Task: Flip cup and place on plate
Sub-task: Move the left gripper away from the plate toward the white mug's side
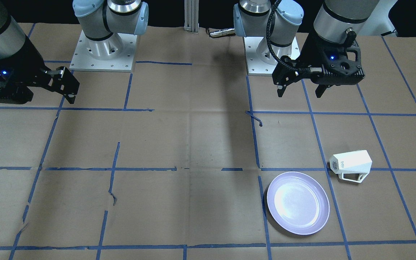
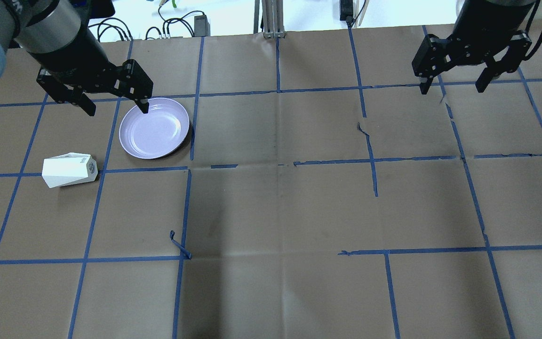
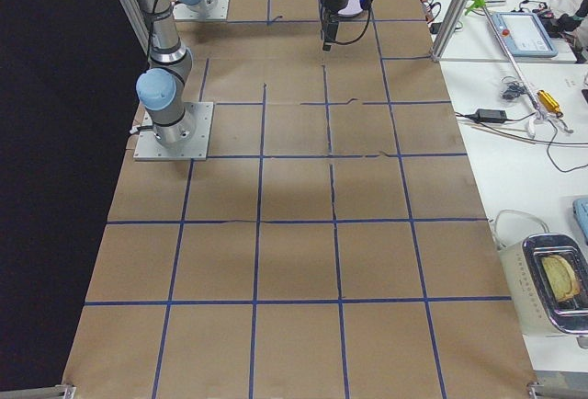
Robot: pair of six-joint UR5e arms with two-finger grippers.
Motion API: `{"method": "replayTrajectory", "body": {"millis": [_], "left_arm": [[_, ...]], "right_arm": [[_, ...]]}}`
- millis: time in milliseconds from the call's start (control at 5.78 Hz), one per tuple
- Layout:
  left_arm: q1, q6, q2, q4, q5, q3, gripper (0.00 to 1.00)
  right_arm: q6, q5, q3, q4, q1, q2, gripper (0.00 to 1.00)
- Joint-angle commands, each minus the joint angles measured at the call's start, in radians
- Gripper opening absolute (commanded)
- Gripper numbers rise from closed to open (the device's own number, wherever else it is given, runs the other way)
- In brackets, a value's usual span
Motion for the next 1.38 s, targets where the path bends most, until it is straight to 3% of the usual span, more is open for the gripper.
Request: {"method": "replayTrajectory", "body": {"millis": [0,346,692,1038,1212], "left_arm": [[0.004,0.001,0.003,0.001,0.000,0.000,0.99],[0.023,0.023,0.009,0.001,0.004,0.006,0.99],[0.139,0.103,0.020,-0.079,-0.001,0.045,0.99],[0.290,0.426,0.020,-0.117,-0.004,0.072,0.99],[0.455,0.628,0.018,-0.117,-0.031,0.062,0.99]], "right_arm": [[0.000,0.000,0.000,0.000,0.000,0.000,1.00],[0.000,0.000,0.000,0.000,0.000,0.000,1.00],[0.000,0.000,0.000,0.000,0.000,0.000,1.00],[0.000,0.000,0.000,0.000,0.000,0.000,1.00],[0.000,0.000,0.000,0.000,0.000,0.000,1.00]]}}
